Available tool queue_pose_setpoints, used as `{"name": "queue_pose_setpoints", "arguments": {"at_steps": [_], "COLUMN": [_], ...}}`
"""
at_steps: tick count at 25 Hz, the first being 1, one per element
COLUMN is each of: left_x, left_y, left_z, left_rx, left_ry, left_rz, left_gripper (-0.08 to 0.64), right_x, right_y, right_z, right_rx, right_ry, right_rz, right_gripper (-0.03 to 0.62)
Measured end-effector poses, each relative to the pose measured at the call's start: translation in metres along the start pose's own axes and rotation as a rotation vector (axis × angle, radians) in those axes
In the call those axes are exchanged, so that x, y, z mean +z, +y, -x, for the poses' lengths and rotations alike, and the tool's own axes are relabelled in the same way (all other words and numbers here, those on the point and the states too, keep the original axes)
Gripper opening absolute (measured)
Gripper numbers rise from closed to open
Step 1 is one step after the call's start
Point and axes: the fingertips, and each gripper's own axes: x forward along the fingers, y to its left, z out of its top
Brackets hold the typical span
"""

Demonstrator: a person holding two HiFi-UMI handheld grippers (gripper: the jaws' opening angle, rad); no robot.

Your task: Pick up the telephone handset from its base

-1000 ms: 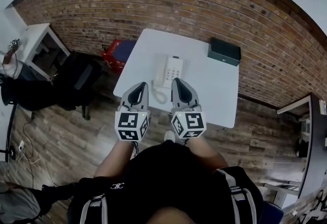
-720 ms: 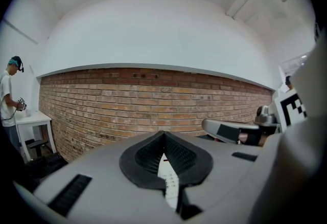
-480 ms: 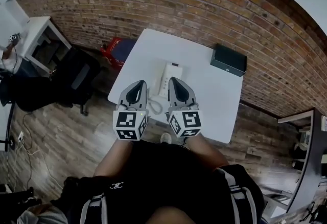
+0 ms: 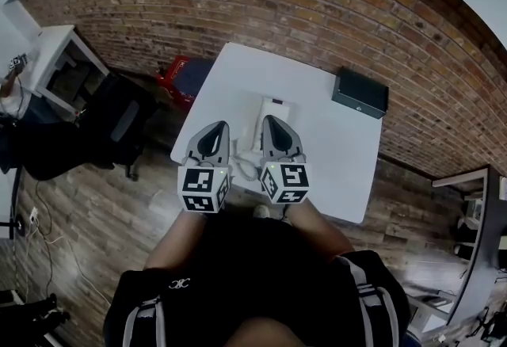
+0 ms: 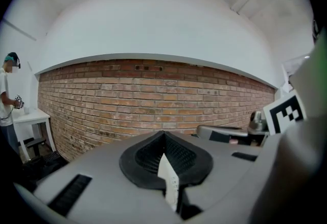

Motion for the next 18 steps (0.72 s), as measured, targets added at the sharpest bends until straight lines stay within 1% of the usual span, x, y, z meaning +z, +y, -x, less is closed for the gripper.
{"name": "queue_pose_setpoints", "arguments": {"at_steps": [5,12,15,18], "left_x": [-0.004,-0.009,-0.01,-0.012], "left_y": [0.026,0.057,0.07,0.081], "left_z": [-0.002,-0.006,-0.007,-0.008], "left_rx": [-0.019,-0.035,-0.037,-0.035], "left_ry": [0.013,0.027,0.03,0.033], "left_rz": [-0.001,0.013,0.017,0.027], "left_gripper": [0.002,0.002,0.002,0.002], "right_x": [-0.026,-0.073,-0.09,-0.107], "right_y": [-0.003,-0.011,-0.013,-0.014], "right_z": [-0.023,-0.052,-0.066,-0.079], "right_rx": [-0.08,-0.171,-0.198,-0.222], "right_ry": [0.029,0.129,0.163,0.205], "right_rz": [-0.025,-0.059,-0.051,-0.024], "right_gripper": [-0.002,-0.002,-0.002,0.0]}}
